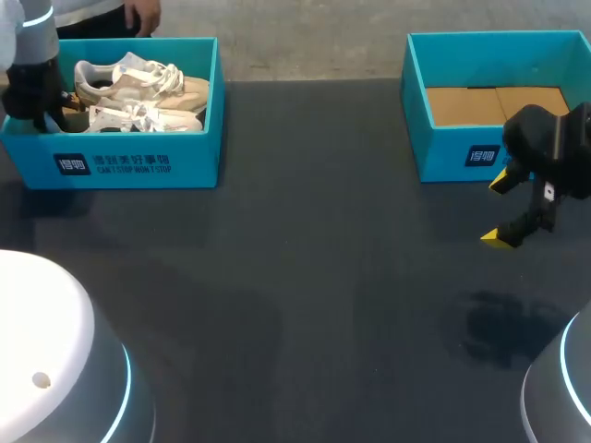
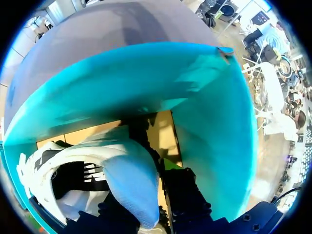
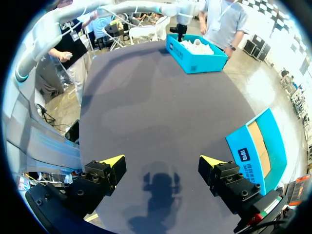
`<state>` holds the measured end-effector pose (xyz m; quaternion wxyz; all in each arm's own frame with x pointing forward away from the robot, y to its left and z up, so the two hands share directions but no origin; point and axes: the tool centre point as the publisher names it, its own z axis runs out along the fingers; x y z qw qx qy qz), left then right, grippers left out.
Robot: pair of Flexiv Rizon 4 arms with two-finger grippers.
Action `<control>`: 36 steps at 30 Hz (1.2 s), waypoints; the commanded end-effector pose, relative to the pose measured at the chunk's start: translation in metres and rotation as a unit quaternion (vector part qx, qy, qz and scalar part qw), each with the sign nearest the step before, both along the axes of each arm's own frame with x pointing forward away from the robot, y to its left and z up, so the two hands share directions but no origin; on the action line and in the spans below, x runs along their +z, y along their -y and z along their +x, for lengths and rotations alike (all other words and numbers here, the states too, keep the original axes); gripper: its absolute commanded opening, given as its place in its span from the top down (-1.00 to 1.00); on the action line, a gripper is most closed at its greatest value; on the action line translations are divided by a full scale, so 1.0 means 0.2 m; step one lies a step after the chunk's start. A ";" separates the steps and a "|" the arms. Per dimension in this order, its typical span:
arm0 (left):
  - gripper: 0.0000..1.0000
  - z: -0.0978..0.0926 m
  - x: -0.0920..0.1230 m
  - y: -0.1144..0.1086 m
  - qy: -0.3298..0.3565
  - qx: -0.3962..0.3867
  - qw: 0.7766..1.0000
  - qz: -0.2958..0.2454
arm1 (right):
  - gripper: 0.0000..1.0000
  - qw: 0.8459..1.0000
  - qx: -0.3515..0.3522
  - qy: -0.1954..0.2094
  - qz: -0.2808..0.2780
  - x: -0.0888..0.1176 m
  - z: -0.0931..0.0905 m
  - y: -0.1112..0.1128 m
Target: Take the shoe out of the shoebox, open the shoe tongue, remove and reinsert the insole, then place the shoe into the shoebox
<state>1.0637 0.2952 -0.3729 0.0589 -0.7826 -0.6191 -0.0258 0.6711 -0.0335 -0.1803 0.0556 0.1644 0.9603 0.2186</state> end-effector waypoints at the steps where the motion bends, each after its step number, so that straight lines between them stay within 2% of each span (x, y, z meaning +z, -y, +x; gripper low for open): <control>1: 1.00 -0.01 0.08 -0.01 0.005 0.000 1.000 -0.004 | -1.00 1.000 0.000 -0.001 -0.001 0.00 0.01 0.00; 9: 1.00 0.01 0.20 -0.03 -0.004 0.004 1.000 -0.003 | -1.00 1.000 0.000 -0.001 -0.001 0.00 0.01 0.00; 23: 1.00 0.03 0.52 -0.09 -0.001 -0.005 1.000 0.001 | -1.00 1.000 0.000 -0.001 -0.001 0.00 0.01 0.00; 36: 1.00 0.03 0.67 -0.12 0.000 -0.007 1.000 0.007 | -1.00 1.000 0.000 -0.001 -0.001 0.00 0.01 0.00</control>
